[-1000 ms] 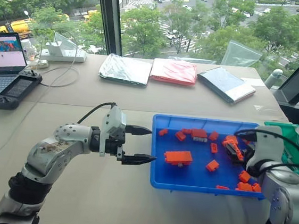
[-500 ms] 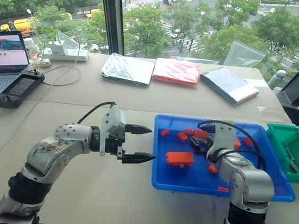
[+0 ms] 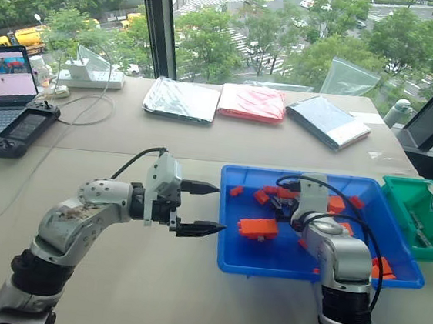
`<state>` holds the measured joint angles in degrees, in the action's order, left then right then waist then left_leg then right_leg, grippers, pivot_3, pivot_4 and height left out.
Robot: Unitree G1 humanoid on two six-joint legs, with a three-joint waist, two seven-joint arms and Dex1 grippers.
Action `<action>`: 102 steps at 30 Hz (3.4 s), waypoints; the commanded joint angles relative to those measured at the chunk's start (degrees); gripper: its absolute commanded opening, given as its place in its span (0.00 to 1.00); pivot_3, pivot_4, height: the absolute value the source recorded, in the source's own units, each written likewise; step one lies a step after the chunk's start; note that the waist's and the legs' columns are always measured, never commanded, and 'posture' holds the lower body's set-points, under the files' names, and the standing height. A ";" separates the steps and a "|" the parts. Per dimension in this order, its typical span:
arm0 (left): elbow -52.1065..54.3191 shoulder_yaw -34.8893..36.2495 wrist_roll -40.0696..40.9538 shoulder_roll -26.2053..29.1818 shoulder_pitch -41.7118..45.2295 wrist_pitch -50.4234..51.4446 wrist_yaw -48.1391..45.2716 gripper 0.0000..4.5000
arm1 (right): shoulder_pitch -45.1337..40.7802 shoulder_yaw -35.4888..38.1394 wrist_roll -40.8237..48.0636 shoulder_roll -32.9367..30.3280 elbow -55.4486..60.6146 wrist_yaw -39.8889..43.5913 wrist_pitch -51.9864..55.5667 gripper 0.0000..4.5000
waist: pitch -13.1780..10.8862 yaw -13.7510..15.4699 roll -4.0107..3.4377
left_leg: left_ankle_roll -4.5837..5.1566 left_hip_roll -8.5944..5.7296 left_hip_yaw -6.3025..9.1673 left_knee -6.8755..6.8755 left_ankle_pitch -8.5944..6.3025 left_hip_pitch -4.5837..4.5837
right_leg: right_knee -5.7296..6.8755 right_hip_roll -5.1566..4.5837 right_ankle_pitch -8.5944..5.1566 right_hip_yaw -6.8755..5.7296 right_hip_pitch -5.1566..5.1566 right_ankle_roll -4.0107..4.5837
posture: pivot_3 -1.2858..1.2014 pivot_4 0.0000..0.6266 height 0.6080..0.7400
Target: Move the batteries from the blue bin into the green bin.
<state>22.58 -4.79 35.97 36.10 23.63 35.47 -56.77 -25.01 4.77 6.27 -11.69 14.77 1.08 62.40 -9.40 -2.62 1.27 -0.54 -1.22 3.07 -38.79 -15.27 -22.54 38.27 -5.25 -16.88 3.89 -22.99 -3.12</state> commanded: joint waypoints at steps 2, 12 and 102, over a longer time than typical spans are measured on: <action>1.82 1.09 0.38 0.31 0.10 -0.50 0.36 1.00 | 0.68 -0.01 -0.58 -0.20 -0.33 0.04 -0.12 0.88 | 0.00 0.00 0.00 | 0.00 0.00 0.00 0.00 0.00 0.00 | 0.00 0.00 0.00 0.00 0.00 0.00 | 0.52 0.24 1.00; 1.71 0.80 0.50 0.17 0.60 -0.35 0.62 1.00 | 2.01 0.83 -0.53 -1.91 4.02 0.92 2.61 0.55 | 0.00 0.04 0.00 | 0.00 0.00 0.00 -0.01 0.00 0.00 | 0.02 -0.01 0.00 0.00 0.00 0.00 | 0.52 0.24 1.00; 2.96 0.56 -0.25 2.92 -3.15 -1.92 -1.98 1.00 | -6.59 -22.49 2.52 -40.70 -0.79 65.10 -33.68 0.55 | -0.03 1.14 0.04 | 0.07 0.10 0.05 -0.16 -0.03 0.15 | -0.24 -0.06 0.01 -0.12 0.42 -0.03 | 0.52 0.24 1.00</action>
<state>23.49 -4.86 35.84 39.14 20.12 34.91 -58.93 -31.23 -19.54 9.05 -51.74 12.90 65.64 29.16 -9.43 -1.48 1.31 -0.47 -1.13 3.13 -38.95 -15.30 -22.39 38.03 -5.31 -16.86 3.77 -22.57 -3.15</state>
